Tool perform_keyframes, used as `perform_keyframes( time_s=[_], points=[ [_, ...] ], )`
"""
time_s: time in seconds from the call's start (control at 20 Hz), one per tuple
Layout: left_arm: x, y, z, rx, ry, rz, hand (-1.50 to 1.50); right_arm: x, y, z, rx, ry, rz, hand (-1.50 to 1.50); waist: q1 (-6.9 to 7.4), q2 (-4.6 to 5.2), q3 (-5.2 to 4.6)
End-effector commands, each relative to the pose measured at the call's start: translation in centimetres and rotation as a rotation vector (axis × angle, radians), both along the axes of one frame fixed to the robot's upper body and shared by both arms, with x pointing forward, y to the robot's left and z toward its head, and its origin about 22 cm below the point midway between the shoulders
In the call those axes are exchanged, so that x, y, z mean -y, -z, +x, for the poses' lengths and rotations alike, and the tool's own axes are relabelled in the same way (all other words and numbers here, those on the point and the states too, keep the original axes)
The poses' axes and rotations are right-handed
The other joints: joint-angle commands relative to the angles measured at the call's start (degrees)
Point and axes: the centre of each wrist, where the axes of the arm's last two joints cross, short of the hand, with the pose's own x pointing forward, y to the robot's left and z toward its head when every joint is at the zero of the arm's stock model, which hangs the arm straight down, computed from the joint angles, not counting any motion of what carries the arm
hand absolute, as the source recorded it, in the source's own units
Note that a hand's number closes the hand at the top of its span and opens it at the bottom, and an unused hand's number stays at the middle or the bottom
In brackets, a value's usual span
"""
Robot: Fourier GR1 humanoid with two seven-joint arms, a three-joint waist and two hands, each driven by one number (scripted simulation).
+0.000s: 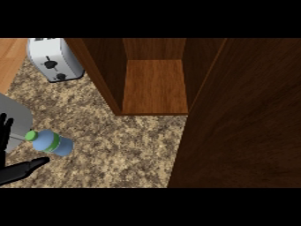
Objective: Pick up the bottled water, place it into the cabinet and close the cabinet
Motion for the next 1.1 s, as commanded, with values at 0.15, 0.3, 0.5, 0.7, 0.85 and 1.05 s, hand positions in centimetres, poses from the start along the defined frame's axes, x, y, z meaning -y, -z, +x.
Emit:
perform_keyframes(
  time_s=[0.15,0.3,0.5,0.7,0.85,1.05],
  points=[
    [0.6,2.6,2.1,-0.009,0.019,-0.009,-1.50,0.6,-1.1,-3.0,0.066,0.046,-0.039,-1.50,-0.30,-0.12,0.03],
    [2.1,4.2,1.1,-0.027,0.035,-0.014,-1.50,2.3,-2.2,-3.0,0.078,0.061,-0.037,-1.50,-0.03,-0.06,0.05],
    [2.5,7.1,1.8,-0.020,0.037,-0.016,-1.50,1.1,-0.8,-1.4,0.083,0.067,-0.050,-1.50,0.26,0.08,0.03],
    [3.4,8.7,3.5,-0.043,0.043,-0.030,-1.50,0.1,-1.0,-0.3,0.073,0.073,-0.031,-1.50,0.39,0.14,0.01],
    [3.4,10.4,1.4,-0.057,0.030,-0.033,-1.50,1.3,-1.7,-1.4,0.081,0.067,-0.040,-1.50,0.38,0.06,0.04],
    [3.0,11.9,1.2,-0.040,0.006,-0.028,-1.50,0.5,-1.1,-2.8,0.076,0.056,-0.029,-1.50,0.07,-0.05,0.02]
  ],
)
